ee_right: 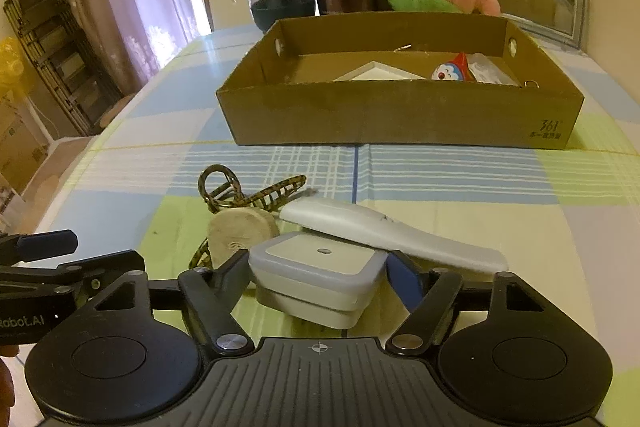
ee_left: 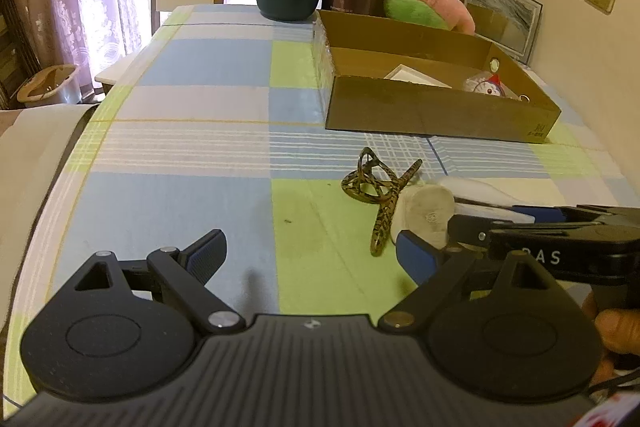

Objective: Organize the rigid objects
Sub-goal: 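Move the left tool to the beige plug while the right approaches the white adapter, then close the left gripper on the beige round plug while the right grasps the white square adapter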

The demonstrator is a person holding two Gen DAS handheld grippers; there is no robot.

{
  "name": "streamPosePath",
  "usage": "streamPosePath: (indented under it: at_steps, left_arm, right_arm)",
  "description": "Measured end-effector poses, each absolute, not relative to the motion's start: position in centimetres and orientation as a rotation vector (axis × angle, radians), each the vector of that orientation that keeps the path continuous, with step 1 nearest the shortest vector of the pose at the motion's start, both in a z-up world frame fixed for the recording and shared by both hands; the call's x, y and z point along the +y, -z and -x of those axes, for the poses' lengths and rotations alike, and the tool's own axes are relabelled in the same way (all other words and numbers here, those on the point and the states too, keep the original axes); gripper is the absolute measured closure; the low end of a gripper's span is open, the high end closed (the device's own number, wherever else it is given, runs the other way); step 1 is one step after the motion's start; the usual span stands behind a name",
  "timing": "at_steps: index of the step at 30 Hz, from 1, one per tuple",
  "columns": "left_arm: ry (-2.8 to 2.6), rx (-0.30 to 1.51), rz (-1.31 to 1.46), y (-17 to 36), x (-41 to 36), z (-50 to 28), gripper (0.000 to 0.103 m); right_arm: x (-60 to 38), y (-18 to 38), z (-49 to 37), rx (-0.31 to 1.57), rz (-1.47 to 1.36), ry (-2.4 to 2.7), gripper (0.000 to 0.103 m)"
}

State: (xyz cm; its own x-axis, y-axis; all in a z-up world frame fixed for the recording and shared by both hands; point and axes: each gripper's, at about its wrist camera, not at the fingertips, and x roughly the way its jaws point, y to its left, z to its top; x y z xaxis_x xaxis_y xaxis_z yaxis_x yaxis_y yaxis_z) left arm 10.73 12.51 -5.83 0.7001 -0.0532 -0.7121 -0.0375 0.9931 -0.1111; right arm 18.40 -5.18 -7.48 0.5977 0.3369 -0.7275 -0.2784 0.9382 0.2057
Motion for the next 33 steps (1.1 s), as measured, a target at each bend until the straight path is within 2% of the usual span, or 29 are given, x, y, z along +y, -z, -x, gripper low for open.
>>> streamPosePath:
  at_steps: [5,14,20,23,27,33]
  left_arm:
    - [0.035,0.798,0.110,6.0,12.0,-10.8,0.014]
    - [0.154,0.779,0.026,6.2,9.5,-10.7,0.016]
    - [0.186,0.757,-0.019,6.1,7.3,-11.2,0.028]
    - [0.184,0.745,-0.031,6.1,6.0,-11.9,0.042]
    - [0.167,0.769,-0.040,6.8,4.5,-13.2,0.049]
    - [0.078,0.776,-0.083,8.1,2.7,-14.4,0.051]
  right_arm:
    - [-5.7,7.1,-18.1,0.860,-0.086,-0.372,0.037]
    - [-9.5,5.5,-15.9,0.842,-0.065,-0.386,0.037]
    - [-13.6,5.5,-14.4,0.815,-0.045,-0.312,0.037]
    - [-15.5,5.7,-14.0,0.813,-0.062,-0.264,0.037]
    - [-17.3,6.0,-13.8,0.810,-0.077,-0.226,0.037]
    - [-18.2,6.0,-13.9,0.794,-0.087,-0.223,0.037]
